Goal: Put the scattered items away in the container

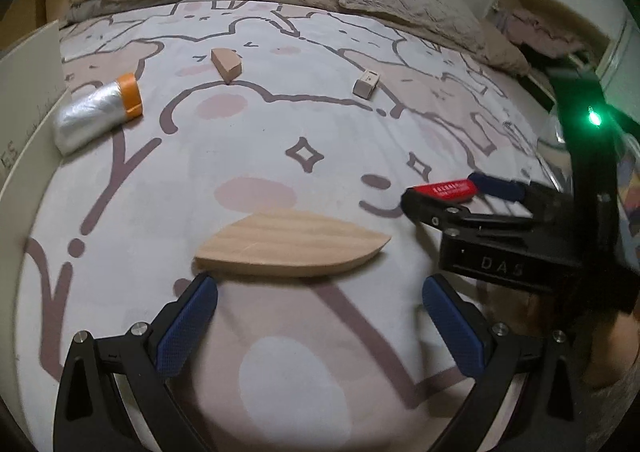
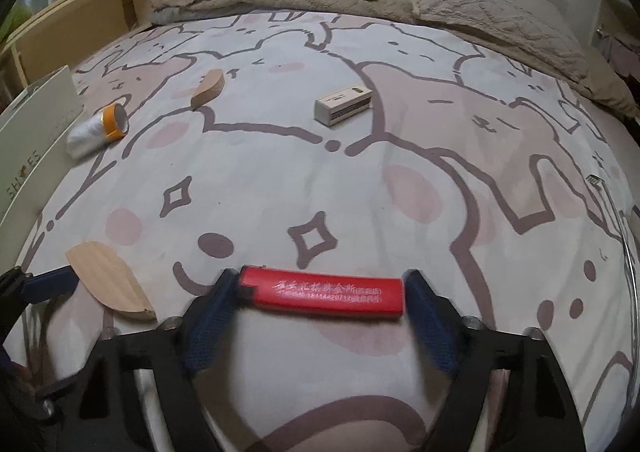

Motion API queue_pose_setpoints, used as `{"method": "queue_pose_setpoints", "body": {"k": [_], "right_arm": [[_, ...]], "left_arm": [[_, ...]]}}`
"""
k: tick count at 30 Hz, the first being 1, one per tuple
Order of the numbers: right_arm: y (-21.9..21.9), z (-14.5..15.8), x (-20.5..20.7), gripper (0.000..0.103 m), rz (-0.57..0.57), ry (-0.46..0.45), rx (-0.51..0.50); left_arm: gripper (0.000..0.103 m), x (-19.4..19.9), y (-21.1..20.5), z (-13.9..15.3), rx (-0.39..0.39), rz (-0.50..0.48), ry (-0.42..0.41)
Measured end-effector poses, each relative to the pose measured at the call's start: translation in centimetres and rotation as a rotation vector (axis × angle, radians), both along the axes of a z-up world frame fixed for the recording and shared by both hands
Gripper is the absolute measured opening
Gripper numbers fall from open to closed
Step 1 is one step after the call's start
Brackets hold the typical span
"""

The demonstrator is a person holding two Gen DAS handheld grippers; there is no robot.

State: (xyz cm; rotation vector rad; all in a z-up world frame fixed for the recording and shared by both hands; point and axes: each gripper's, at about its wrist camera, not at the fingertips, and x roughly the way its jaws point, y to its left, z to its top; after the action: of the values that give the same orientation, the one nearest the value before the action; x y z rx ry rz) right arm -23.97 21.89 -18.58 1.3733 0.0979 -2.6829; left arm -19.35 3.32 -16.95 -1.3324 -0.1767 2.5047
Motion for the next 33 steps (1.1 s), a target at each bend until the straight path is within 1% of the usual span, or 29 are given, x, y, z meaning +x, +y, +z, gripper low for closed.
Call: {"method": "queue_pose_setpoints", "body": {"k": [3,7,9,12,14,16,20,25,29,33], "right_arm": [[0.8,0.0,0.3,0.081,-0.014,-0.005,-0.011],[1.7,0.1,0.6,0.081,-0.033,-0.016,-0.050],[1.8,0.3,0.8,0.081,-0.031,-0.019,-0.060],[1.8,0.5,1.3,0.081,-0.020,-0.017,-0.070],[1.7,0.5,1.7,0.081,-0.012,-0.019,-0.072],[1.8,0.5,1.9,0.081,-0.008,-0.022,-0.078],[2.3,0.5,2.0,0.081,-0.013,-0.027,-0.106],[2.7,0.6,2.0,0.081,-0.017,-0.034,-0.138],[2.7,0.6,1.9,0.081,-0.012,-0.037,-0.148],[2.7,0.5,1.9,0.081,-0.011,-0.041,-0.156]], "left_arm": [[0.103,-0.4,0.2,-0.1,0.015,0.029,0.000],[0.103,-0.9,0.5,-0.2,0.007,0.059,0.011],[0.103,-1.1,0.9,-0.2,-0.020,0.057,0.021],[0.103,-1.3,1.7,-0.5,-0.103,0.030,0.043],[0.103,-1.4,2.3,-0.7,-0.170,-0.005,0.054],[0.103,-1.5,2.5,-0.7,-0.210,-0.046,0.059],[0.103,-1.7,2.2,-0.7,-0.235,-0.144,0.049],[0.103,-2.5,1.6,-0.6,-0.258,-0.204,0.048],[0.103,-2.8,2.1,-0.7,-0.283,-0.281,0.069],[0.103,-3.3,2.1,-0.7,-0.280,-0.356,0.076]]}}
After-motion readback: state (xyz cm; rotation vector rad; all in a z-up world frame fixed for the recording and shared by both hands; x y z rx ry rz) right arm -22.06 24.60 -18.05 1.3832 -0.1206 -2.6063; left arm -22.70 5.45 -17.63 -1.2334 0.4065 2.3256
